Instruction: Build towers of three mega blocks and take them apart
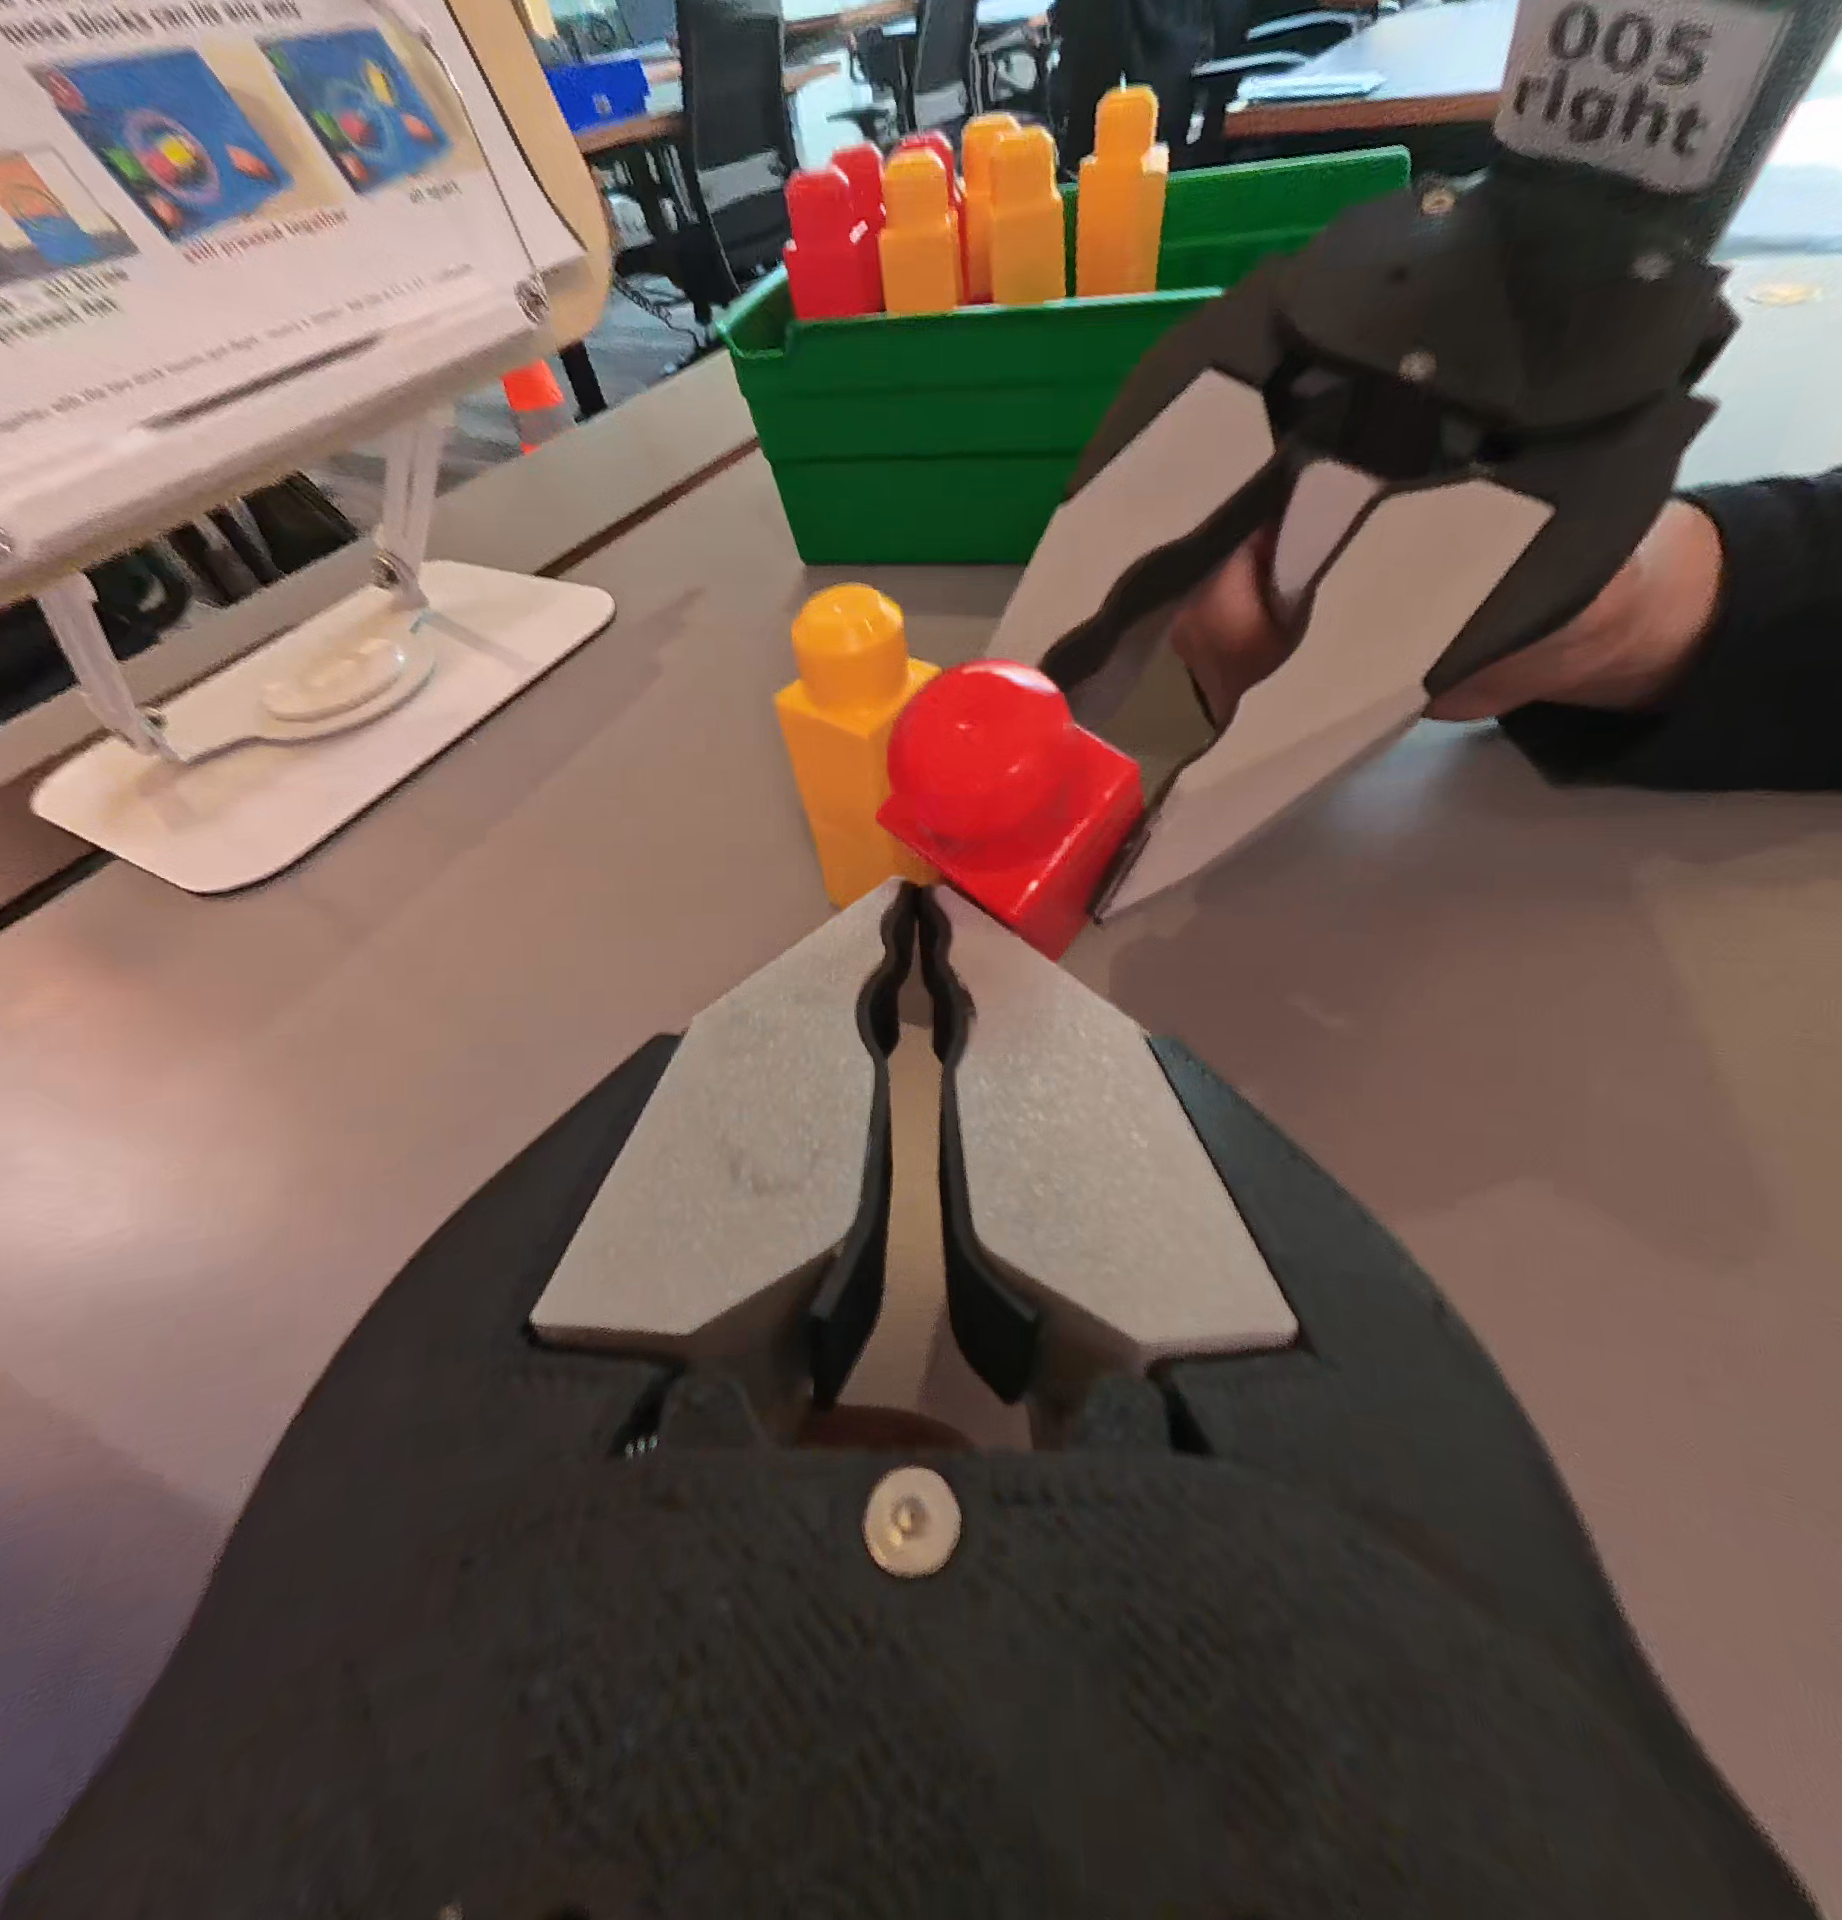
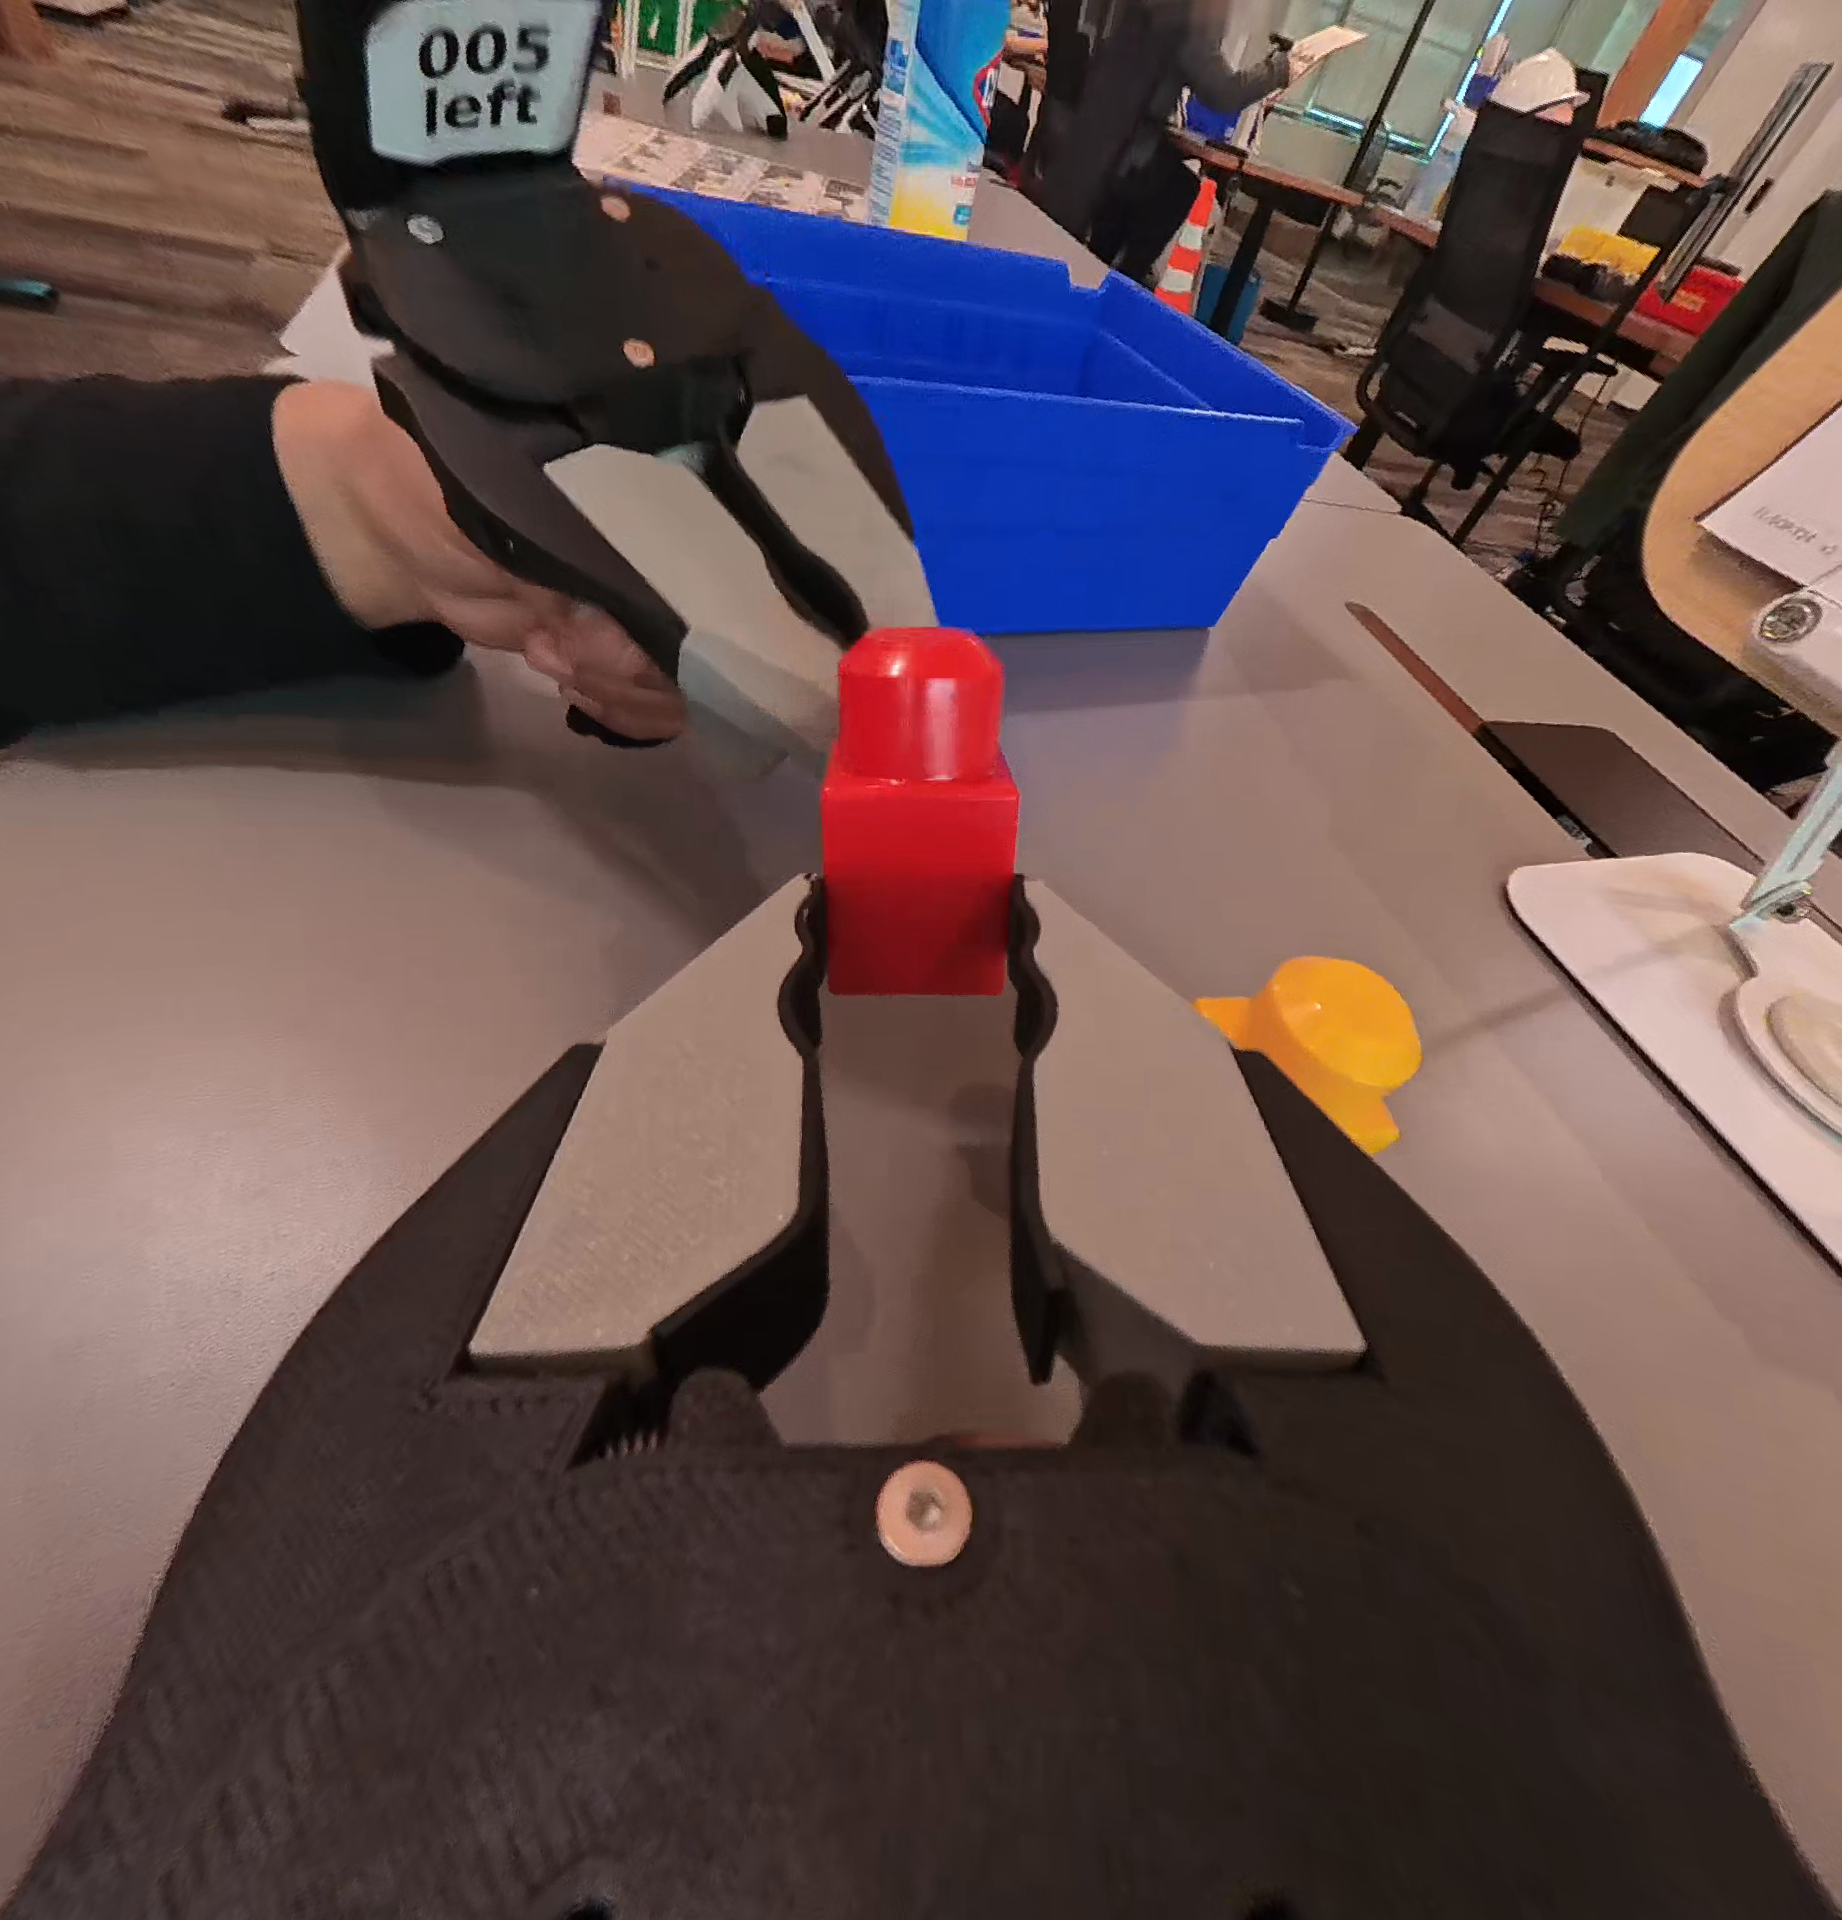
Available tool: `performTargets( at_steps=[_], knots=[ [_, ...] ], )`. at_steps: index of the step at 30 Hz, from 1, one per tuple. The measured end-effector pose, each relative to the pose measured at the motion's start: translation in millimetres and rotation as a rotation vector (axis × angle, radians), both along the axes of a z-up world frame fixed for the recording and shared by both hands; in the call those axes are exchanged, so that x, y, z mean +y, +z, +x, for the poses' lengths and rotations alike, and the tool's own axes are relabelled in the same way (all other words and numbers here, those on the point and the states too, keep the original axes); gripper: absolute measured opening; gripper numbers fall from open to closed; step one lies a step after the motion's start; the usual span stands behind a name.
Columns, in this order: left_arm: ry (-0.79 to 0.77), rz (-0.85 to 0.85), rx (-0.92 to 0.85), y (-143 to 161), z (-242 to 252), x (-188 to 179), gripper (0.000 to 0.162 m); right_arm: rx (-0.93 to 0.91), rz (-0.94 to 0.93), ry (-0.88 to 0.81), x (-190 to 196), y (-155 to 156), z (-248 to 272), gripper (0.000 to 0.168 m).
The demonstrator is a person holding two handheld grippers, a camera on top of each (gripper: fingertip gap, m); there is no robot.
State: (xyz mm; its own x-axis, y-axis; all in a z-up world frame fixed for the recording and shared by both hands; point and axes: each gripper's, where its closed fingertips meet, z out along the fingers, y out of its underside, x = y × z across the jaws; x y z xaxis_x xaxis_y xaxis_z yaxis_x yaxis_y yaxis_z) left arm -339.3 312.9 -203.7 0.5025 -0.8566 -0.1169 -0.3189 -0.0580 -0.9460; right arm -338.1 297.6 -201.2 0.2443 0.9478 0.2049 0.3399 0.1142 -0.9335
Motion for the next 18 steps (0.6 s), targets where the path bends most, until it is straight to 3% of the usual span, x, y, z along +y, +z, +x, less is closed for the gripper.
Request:
performTargets(
  at_steps=[5,8,10,13,18],
  knots=[
    [0.001,0.002,0.061,-14,-1,-3,0.000,-0.069,0.029,-0.019,1,-9,-1,0.032],
    [0.008,0.032,0.060,-12,-2,-2,0.002,-0.004,-0.020,0.018,-5,-2,-4,0.031],
    [-0.053,-0.029,0.056,-18,1,-11,0.025,0.084,-0.095,0.055,-9,10,-4,0.031],
    [-0.178,-0.086,0.014,-18,9,-31,0.045,0.137,-0.154,0.121,-17,17,-1,0.031],
    [-0.240,-0.076,-0.089,-4,18,-43,0.047,0.201,-0.235,0.238,-35,24,-2,0.031]
  ],
)
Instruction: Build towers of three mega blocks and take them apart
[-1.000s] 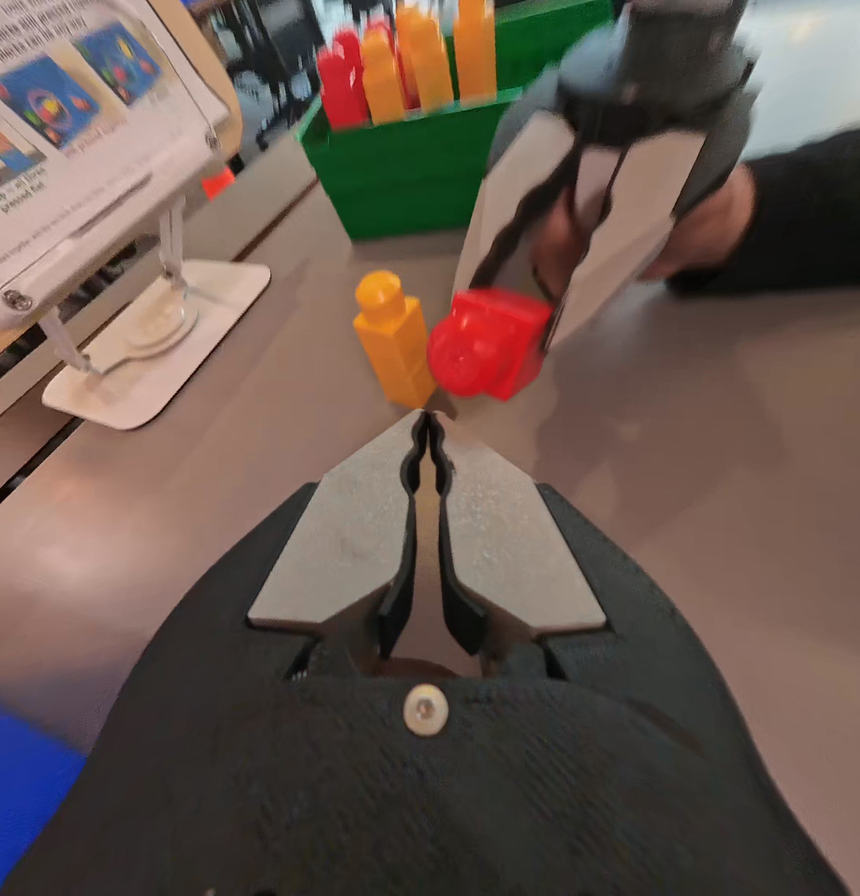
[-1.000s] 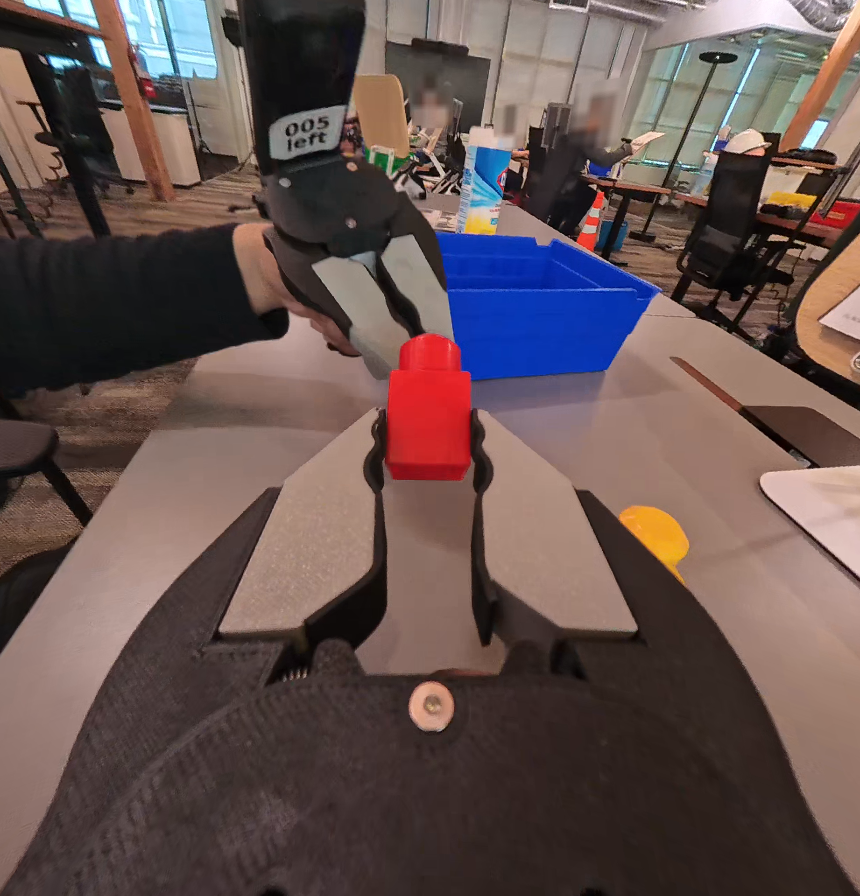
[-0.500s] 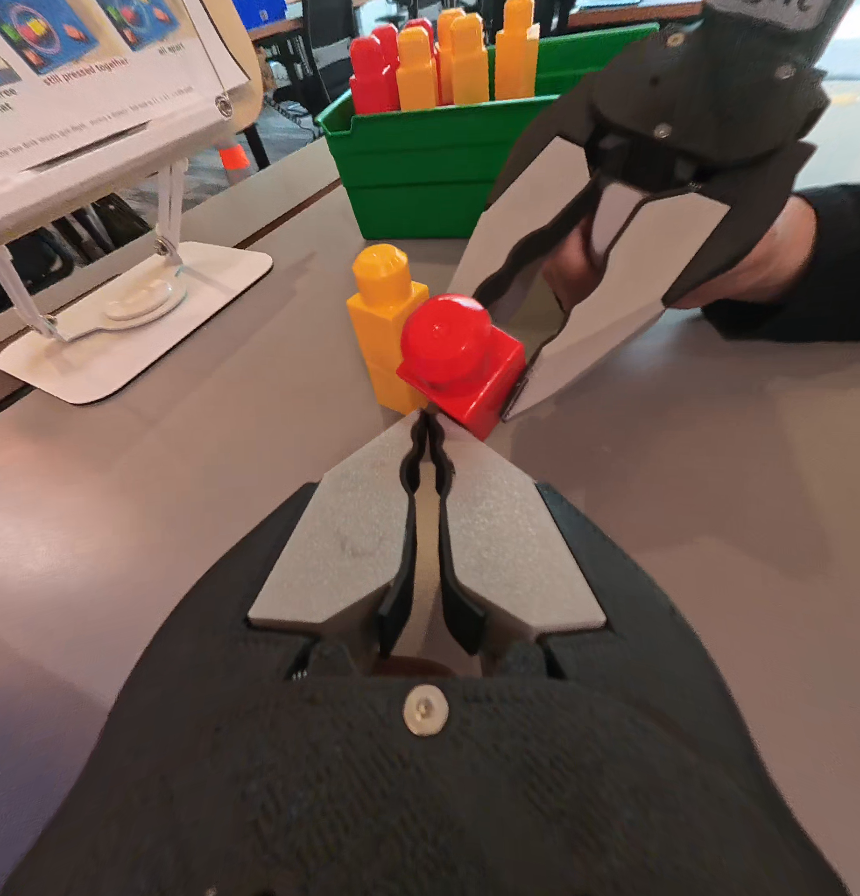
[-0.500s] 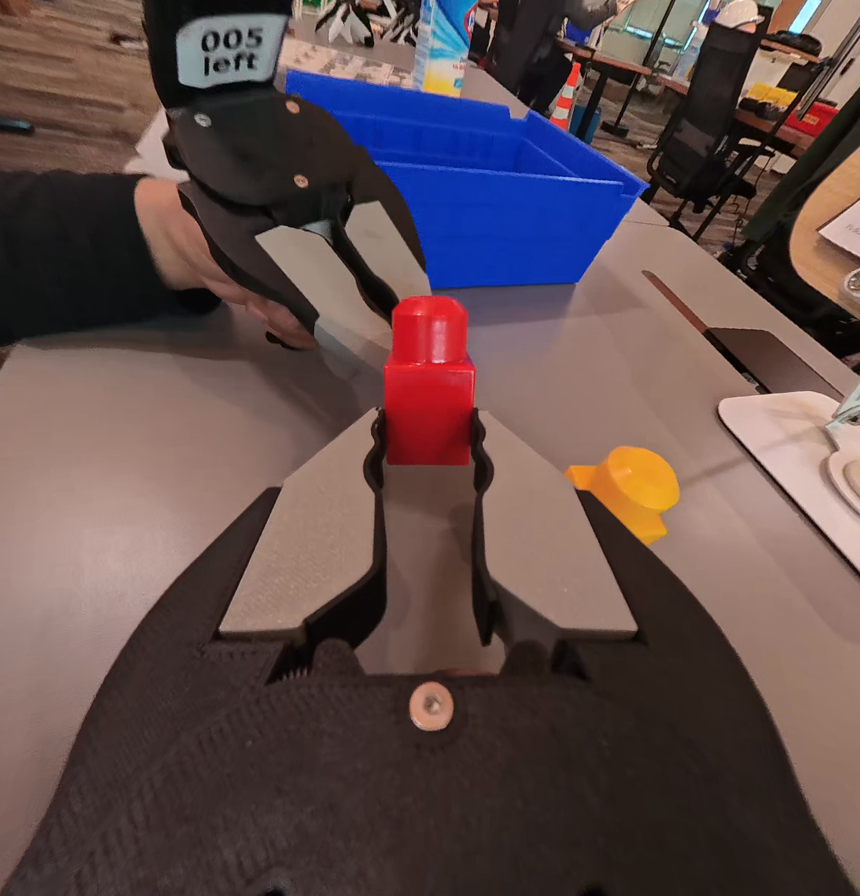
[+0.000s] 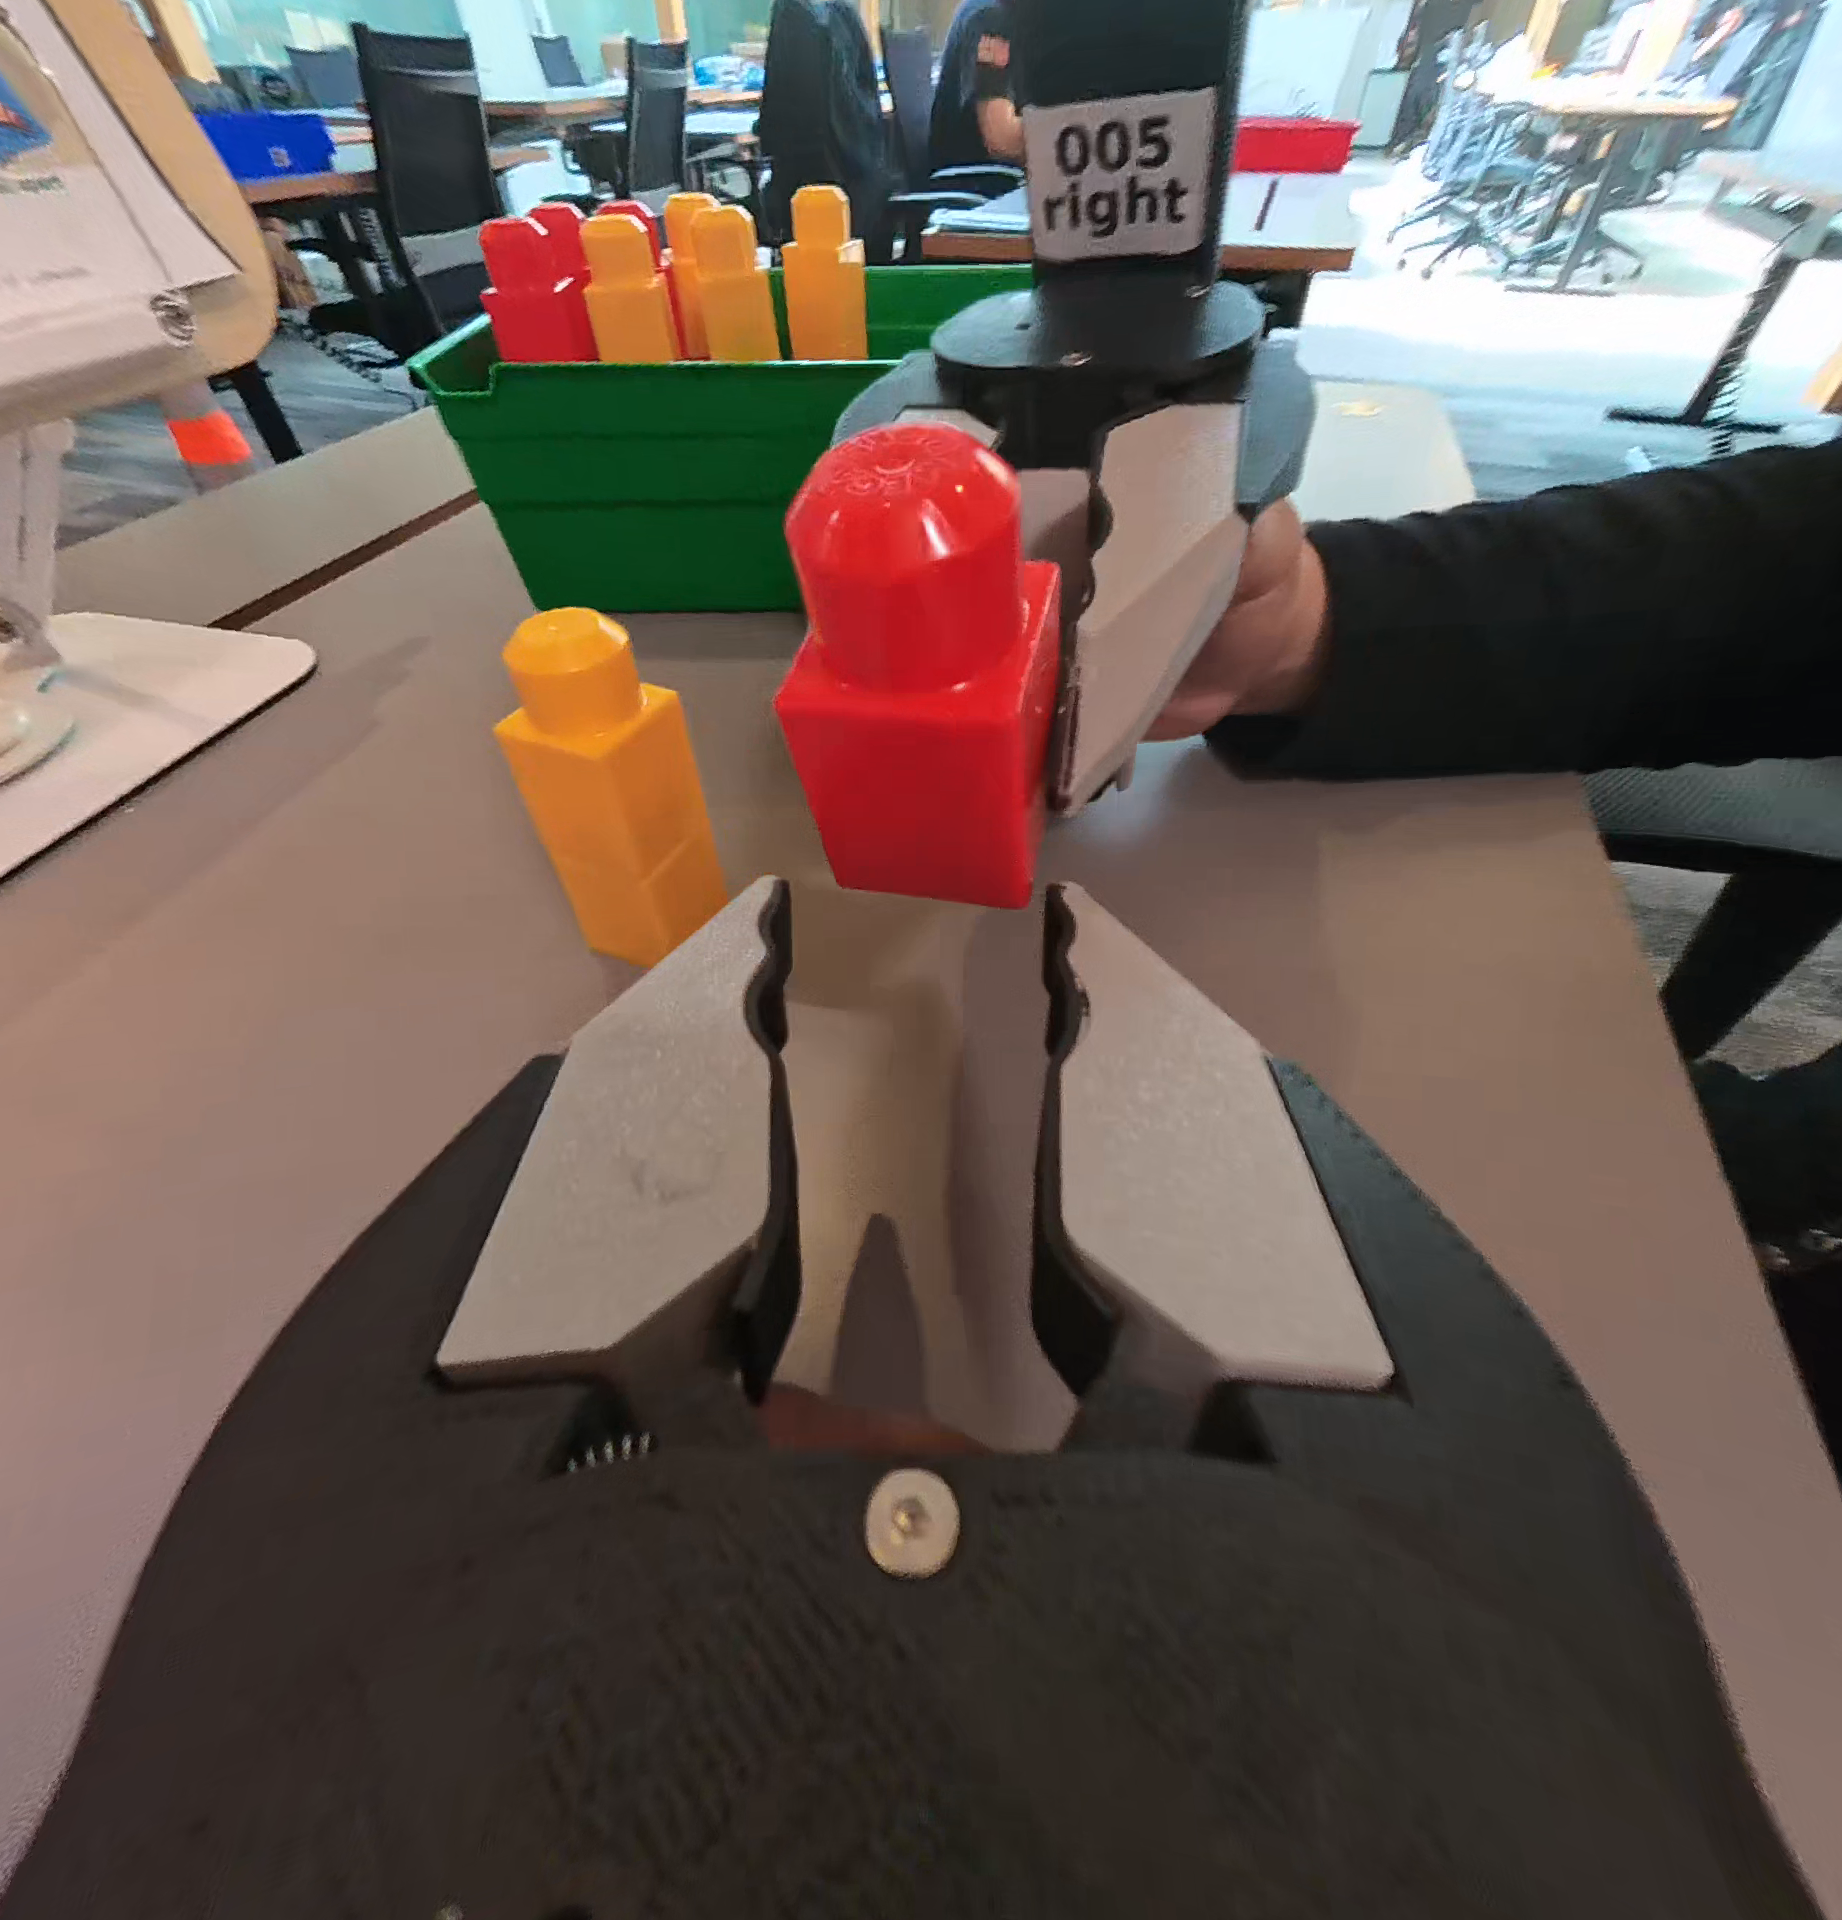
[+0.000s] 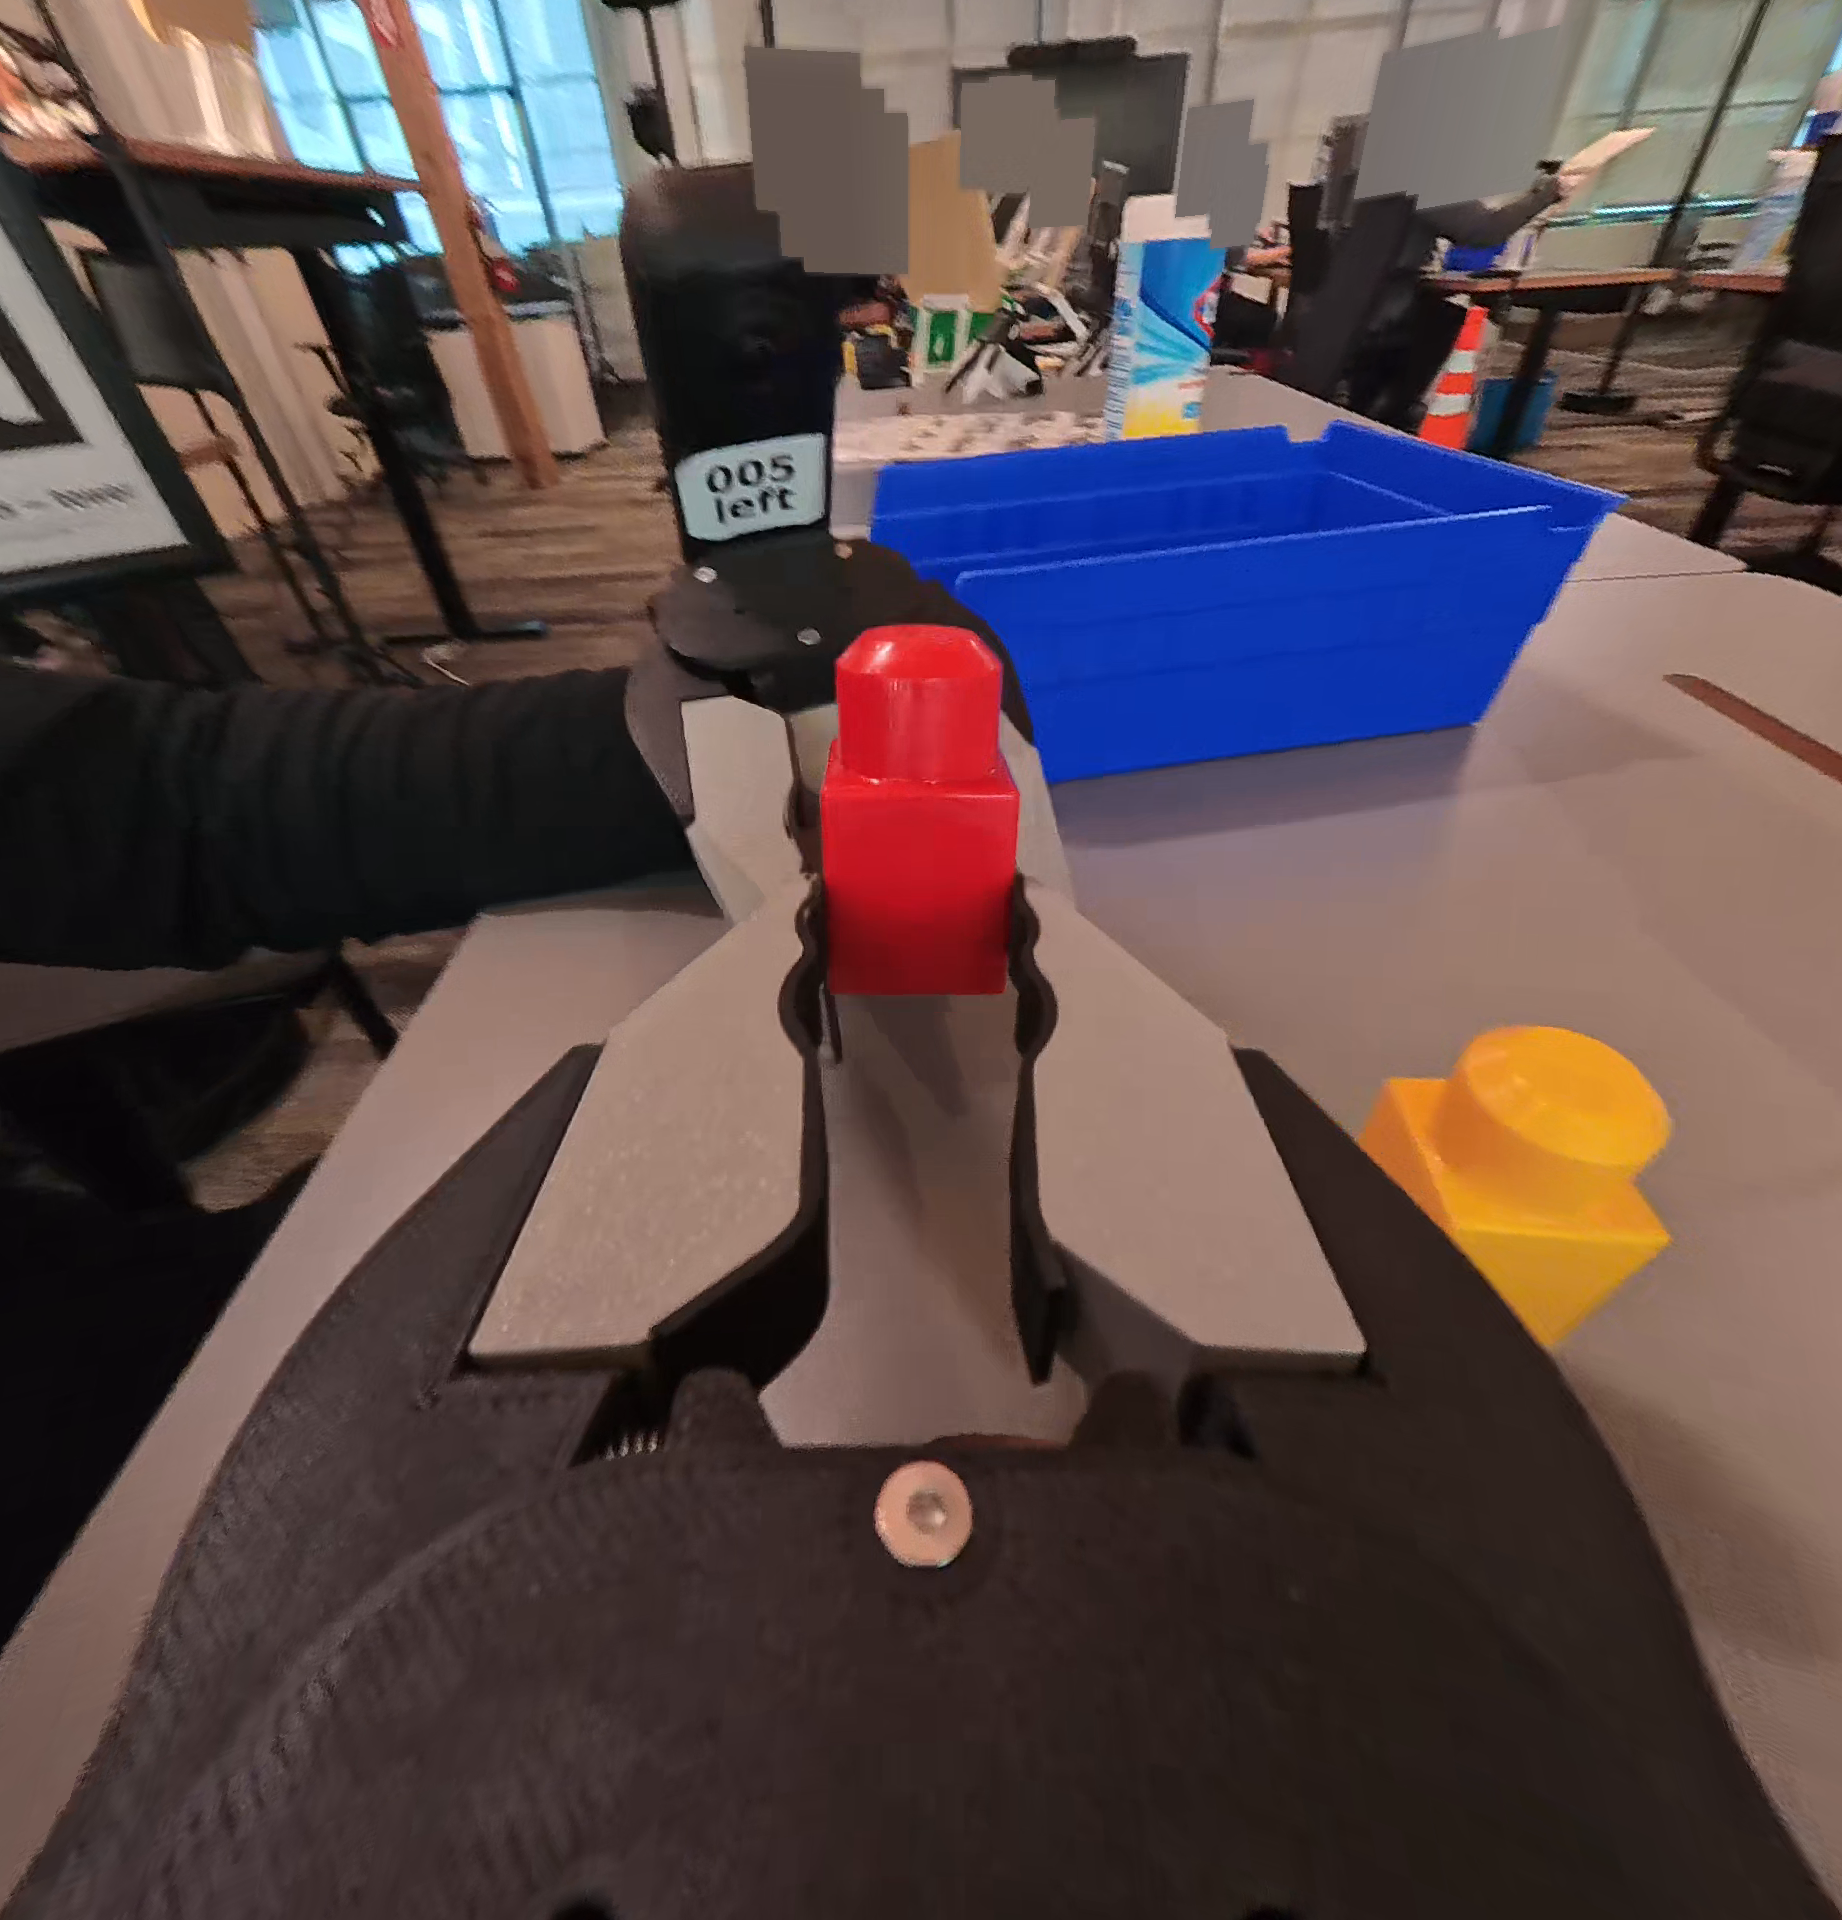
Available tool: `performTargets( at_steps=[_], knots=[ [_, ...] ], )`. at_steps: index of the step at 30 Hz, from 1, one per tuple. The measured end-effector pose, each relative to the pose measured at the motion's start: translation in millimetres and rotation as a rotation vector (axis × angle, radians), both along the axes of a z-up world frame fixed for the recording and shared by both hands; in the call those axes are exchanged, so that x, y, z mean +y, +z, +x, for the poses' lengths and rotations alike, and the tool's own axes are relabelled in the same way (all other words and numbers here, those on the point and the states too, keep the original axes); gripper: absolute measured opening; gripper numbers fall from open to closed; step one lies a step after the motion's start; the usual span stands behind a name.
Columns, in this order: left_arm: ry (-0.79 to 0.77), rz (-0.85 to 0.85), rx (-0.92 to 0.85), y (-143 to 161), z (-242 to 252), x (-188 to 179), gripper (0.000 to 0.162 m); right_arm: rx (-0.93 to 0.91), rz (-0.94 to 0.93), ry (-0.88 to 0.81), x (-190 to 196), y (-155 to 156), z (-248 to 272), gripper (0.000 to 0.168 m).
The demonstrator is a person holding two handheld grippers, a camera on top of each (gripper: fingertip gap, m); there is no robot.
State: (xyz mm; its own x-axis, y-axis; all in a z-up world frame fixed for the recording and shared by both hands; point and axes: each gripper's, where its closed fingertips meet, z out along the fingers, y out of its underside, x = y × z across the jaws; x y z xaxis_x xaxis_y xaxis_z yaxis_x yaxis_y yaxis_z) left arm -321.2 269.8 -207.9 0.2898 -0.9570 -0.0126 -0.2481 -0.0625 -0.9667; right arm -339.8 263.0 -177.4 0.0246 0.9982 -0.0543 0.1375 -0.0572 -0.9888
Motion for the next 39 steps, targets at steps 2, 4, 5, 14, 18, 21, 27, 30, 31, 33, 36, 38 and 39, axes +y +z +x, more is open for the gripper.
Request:
performTargets(
  at_steps=[2,4,5,14,18,21,27,30,31,33,36,38,39],
  knots=[
    [-0.023,-0.003,-0.024,3,3,-5,0.041,0.022,-0.022,0.028,-5,2,-2,0.031],
    [-0.042,0.002,-0.052,8,4,-8,0.038,0.009,-0.020,0.035,-6,-1,-3,0.032],
    [-0.044,-0.005,-0.058,9,4,-9,0.039,0.002,-0.015,0.036,-6,-3,-3,0.032],
    [-0.057,-0.020,-0.050,8,3,-10,0.038,-0.003,-0.020,0.056,-6,-6,-1,0.032],
    [-0.064,-0.007,-0.052,9,3,-11,0.035,-0.002,-0.037,0.076,-7,-7,1,0.032],
    [-0.070,-0.024,-0.034,5,2,-10,0.035,-0.019,-0.024,0.066,-7,-10,0,0.032],
    [-0.079,-0.030,0.025,-5,4,-12,0.034,0.053,-0.046,0.049,-2,4,4,0.040],
    [-0.074,-0.033,0.040,-7,5,-12,0.035,0.073,-0.070,0.048,0,8,6,0.042],
    [-0.072,-0.030,0.052,-9,6,-12,0.035,0.076,-0.067,0.047,-1,8,5,0.042],
    [-0.080,-0.016,0.076,-12,8,-15,0.035,0.068,-0.067,0.054,-4,7,2,0.040],
    [-0.073,-0.012,0.091,-14,10,-15,0.035,0.031,-0.046,0.057,-9,3,-4,0.031],
    [-0.071,-0.013,0.085,-13,9,-14,0.035,0.021,-0.013,0.044,-10,4,-5,0.026],
    [-0.070,-0.010,0.085,-13,9,-14,0.035,0.013,-0.007,0.038,-9,4,-6,0.026]
  ],
)
